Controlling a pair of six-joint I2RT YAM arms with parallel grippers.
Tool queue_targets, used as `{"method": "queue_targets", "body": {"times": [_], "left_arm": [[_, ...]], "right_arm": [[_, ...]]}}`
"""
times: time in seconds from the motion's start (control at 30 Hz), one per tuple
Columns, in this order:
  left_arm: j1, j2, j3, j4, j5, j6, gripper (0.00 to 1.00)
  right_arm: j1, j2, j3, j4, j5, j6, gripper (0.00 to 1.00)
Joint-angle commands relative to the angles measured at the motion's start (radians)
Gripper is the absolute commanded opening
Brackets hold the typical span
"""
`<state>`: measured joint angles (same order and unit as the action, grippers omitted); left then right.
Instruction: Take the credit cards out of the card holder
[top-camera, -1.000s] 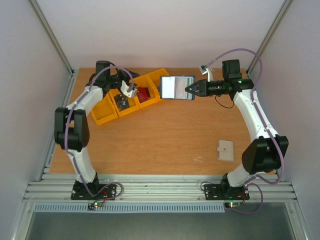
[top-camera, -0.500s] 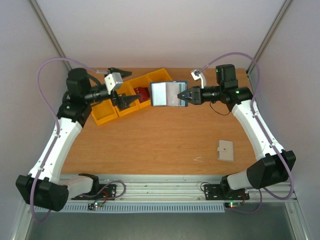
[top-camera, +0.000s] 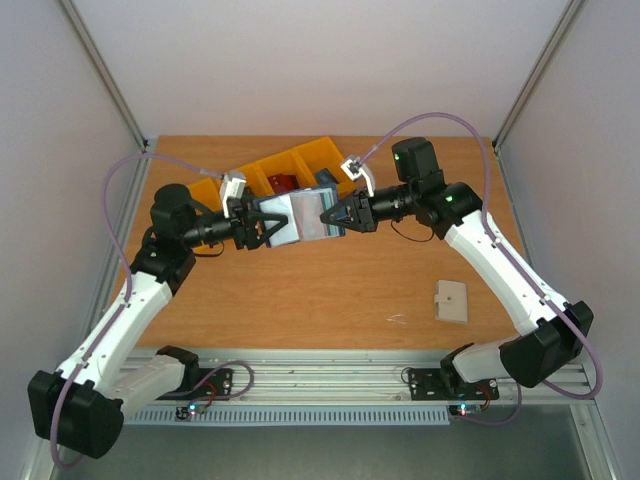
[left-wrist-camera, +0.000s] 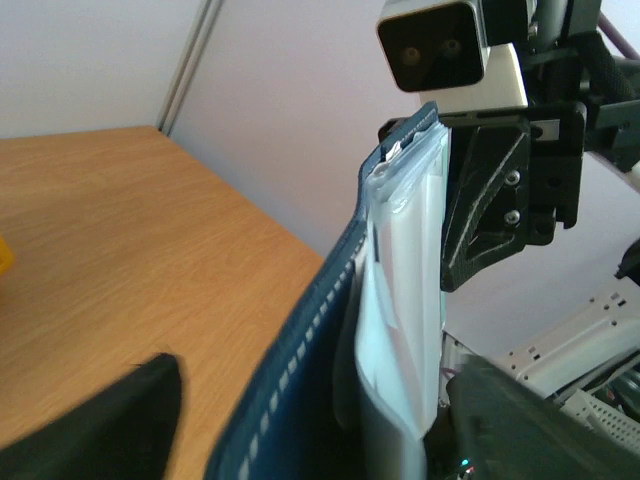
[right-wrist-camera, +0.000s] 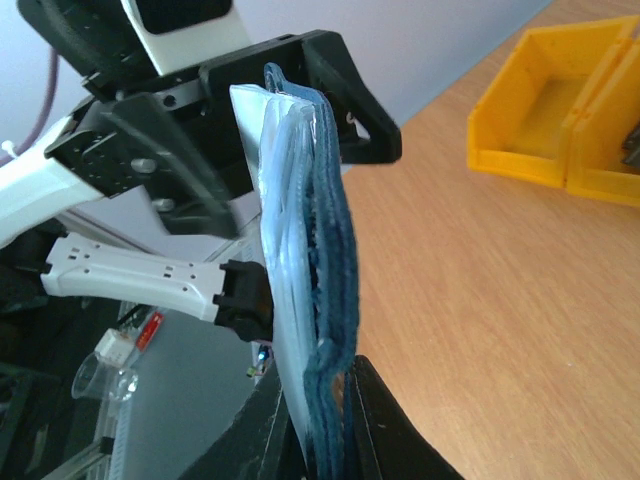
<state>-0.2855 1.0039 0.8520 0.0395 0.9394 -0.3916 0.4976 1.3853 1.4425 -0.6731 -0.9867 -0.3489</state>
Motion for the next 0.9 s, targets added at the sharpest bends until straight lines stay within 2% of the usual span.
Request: {"method": "queue_targets", "body": {"times": [0.0, 0.03, 0.1, 0.13, 0.17, 0.23, 0.37, 0.6, 0.87], "left_arm": [[-0.027, -0.026, -0.023, 0.111, 0.026, -0.008, 0.37], [-0.033, -0.027, -0.025, 0.119, 0.024, 0.0, 0.23], [-0.045, -0.033, -0.027, 0.145, 0.026, 0.005, 0.02], [-0.049, -0.035, -0.029, 0.161, 0.025, 0.004, 0.0], [-0.051, -0.039, -0.03, 0.174, 0.023, 0.0, 0.0], [-0.053, -0.05, -0.035, 0.191, 0.005, -0.012, 0.0], [-0.052, -0.077, -0.046, 0.205, 0.012, -0.007, 0.0], [-0.052, -0.087, -0.064, 0.228, 0.008, -0.004, 0.0], [-0.053, -0.074, -0.056, 0.232, 0.016, 0.002, 0.0]], "right_arm": [[0.038, -0.044, 0.013, 0.057, -0.016, -0.015, 0.03], [0.042, -0.049, 0.009, 0.072, -0.018, -0.012, 0.03], [0.045, -0.052, 0.003, 0.095, -0.016, -0.006, 0.05], [0.044, -0.052, 0.004, 0.098, -0.007, -0.006, 0.07], [0.044, -0.051, 0.009, 0.093, 0.006, -0.008, 0.14], [0.043, -0.059, 0.021, 0.066, 0.041, -0.035, 0.22], [0.033, -0.08, 0.032, -0.002, 0.144, -0.102, 0.28], [0.025, -0.074, 0.068, -0.092, 0.194, -0.153, 0.29], [0.058, -0.038, 0.039, 0.003, 0.202, -0.081, 0.29]]}}
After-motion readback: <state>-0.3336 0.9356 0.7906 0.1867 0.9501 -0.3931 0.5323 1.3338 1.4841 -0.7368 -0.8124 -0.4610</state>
